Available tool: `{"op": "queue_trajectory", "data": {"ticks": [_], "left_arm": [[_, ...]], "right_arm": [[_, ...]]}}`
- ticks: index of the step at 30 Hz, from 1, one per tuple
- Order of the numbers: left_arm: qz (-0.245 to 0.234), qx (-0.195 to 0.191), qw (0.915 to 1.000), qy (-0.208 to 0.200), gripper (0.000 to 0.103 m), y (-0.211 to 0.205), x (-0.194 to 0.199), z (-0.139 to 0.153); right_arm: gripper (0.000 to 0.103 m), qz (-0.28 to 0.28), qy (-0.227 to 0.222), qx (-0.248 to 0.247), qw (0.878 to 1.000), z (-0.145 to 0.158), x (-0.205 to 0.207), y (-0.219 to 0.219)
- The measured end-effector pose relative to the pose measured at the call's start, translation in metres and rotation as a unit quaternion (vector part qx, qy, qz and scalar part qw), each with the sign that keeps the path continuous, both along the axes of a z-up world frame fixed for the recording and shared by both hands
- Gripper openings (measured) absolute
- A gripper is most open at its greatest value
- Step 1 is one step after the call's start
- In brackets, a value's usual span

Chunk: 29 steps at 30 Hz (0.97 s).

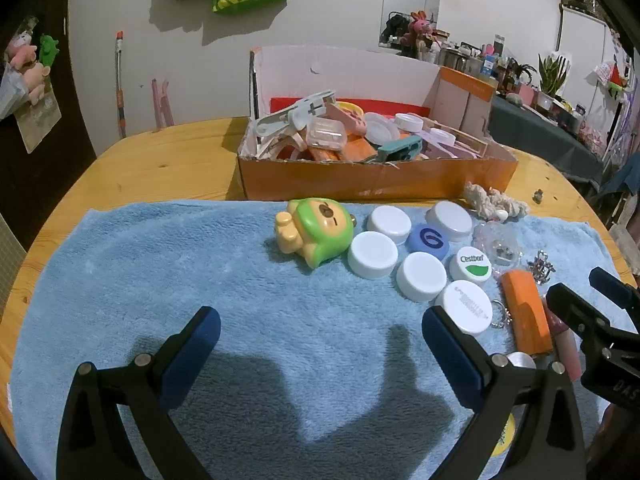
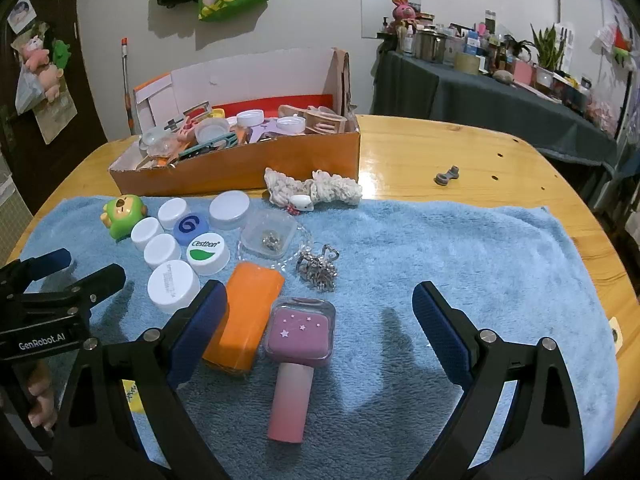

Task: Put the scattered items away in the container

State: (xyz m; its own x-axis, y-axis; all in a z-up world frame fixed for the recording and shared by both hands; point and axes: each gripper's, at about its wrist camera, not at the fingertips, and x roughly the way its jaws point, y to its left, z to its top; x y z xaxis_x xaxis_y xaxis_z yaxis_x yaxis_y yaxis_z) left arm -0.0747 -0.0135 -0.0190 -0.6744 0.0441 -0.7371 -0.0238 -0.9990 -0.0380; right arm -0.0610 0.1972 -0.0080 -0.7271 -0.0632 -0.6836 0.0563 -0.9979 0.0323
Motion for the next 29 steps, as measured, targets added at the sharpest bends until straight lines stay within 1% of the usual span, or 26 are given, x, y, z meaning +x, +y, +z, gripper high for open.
{"op": "queue_trajectory", "data": {"ticks": [29], "left_arm": [[0.005,-0.006,1.0,0.001,0.103,-0.0012,-0.0006,0.0014]], "right_arm": [[0.095,-0.004,-0.005,0.011,1.0,-0.0003,-0.0006,-0.0008]]}}
